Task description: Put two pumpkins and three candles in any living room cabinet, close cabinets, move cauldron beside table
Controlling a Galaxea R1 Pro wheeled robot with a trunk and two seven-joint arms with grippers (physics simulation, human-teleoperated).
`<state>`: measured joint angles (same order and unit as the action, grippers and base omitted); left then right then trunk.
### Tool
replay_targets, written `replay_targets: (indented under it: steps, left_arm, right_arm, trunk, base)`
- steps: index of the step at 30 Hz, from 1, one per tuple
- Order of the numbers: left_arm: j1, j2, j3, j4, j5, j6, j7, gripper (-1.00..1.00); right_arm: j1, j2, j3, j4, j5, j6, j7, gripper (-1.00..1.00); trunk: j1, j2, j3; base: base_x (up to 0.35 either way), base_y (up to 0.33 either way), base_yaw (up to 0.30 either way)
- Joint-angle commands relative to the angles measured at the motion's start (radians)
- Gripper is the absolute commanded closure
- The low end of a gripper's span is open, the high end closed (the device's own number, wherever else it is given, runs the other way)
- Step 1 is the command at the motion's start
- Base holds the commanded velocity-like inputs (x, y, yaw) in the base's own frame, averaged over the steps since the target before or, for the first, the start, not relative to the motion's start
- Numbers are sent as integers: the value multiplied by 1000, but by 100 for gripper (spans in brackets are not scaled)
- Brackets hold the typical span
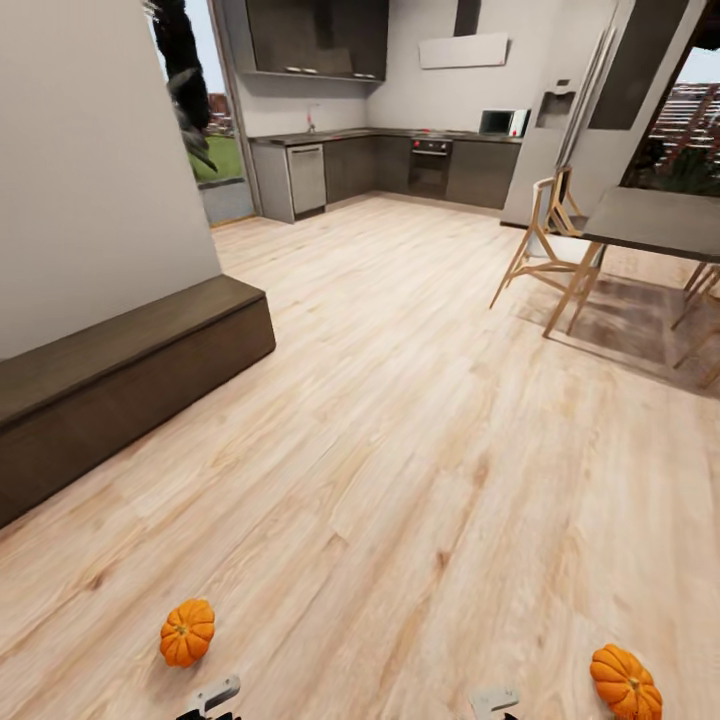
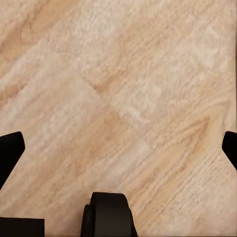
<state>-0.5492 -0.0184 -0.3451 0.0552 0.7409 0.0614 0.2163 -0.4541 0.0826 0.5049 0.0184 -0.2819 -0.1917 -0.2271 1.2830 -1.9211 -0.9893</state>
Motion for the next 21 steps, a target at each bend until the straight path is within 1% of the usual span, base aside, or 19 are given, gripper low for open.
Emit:
replay_targets:
  steps: [1, 9, 12, 17, 21]
  left_arm:
    - [0, 0, 0, 0, 0, 0, 0, -100]
    - [0, 0, 0, 0, 0, 0, 0, -100]
    - [0, 0, 0, 1, 0, 0, 0, -100]
    - [0, 0, 0, 1, 0, 0, 0, -100]
    - [0, 1, 0, 1, 0, 1, 0, -100]
  right_arm:
    - [0, 0, 0, 0, 0, 0, 0, -100]
    - [0, 0, 0, -1, 0, 0, 0, -100]
    - [0, 2, -1, -2, 0, 3, 0, -100]
    - [0, 5, -2, -3, -2, 6, -1, -100]
    - [0, 7, -2, -3, -1, 6, -1, -100]
  trunk:
    - [0, 0, -1]
    - [0, 0, -5]
    - [0, 0, -8]
    - [0, 0, -16]
    - [0, 0, -22]
  base:
    - [0, 0, -280]
    - [2, 0, -279]
    - [62, 0, -199]
    - [112, 0, -38]
    - [217, 0, -3]
